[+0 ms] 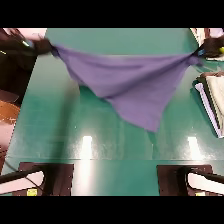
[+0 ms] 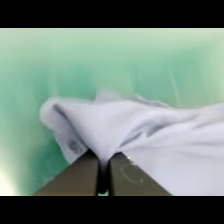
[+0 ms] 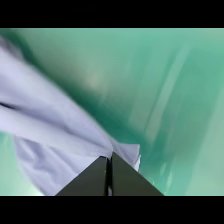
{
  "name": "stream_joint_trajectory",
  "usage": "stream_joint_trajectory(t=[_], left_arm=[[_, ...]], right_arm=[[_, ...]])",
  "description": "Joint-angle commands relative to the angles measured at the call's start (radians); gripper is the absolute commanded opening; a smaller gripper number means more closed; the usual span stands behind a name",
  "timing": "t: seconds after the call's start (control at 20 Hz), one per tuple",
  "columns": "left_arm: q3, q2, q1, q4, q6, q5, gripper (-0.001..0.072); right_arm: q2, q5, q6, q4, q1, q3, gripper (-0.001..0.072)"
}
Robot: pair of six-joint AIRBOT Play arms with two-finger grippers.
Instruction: Fold the shirts.
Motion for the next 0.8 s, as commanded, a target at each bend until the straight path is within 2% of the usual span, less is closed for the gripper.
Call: stream_joint_trajectory(t=[0.0,0.15,0.35,0.55,0.75], left_arm=[[0.168,0.208,0.001,0.023,0.039,-0.002,0.0029],[0.231,0.366,0.001,0.023,0.039,0.0,0.0029],[0.279,0.499,0.001,0.023,0.037,-0.005,0.0028],[0.346,0.512,0.001,0.019,0.027,-0.079,0.0028],[0.295,0.409,-0.003,0.018,0.007,-0.254,0.0028]], right_arm=[[0.151,-0.138,0.0,-0.006,-0.069,0.001,0.0016],[0.267,-0.211,0.0,-0.007,-0.109,0.001,0.0016],[0.381,-0.217,-0.001,-0.007,-0.195,0.001,0.0016],[0.418,-0.198,-0.007,0.0,-0.259,0.0,0.0016],[0.292,-0.058,-0.007,-0.002,-0.163,0.0,0.0016]])
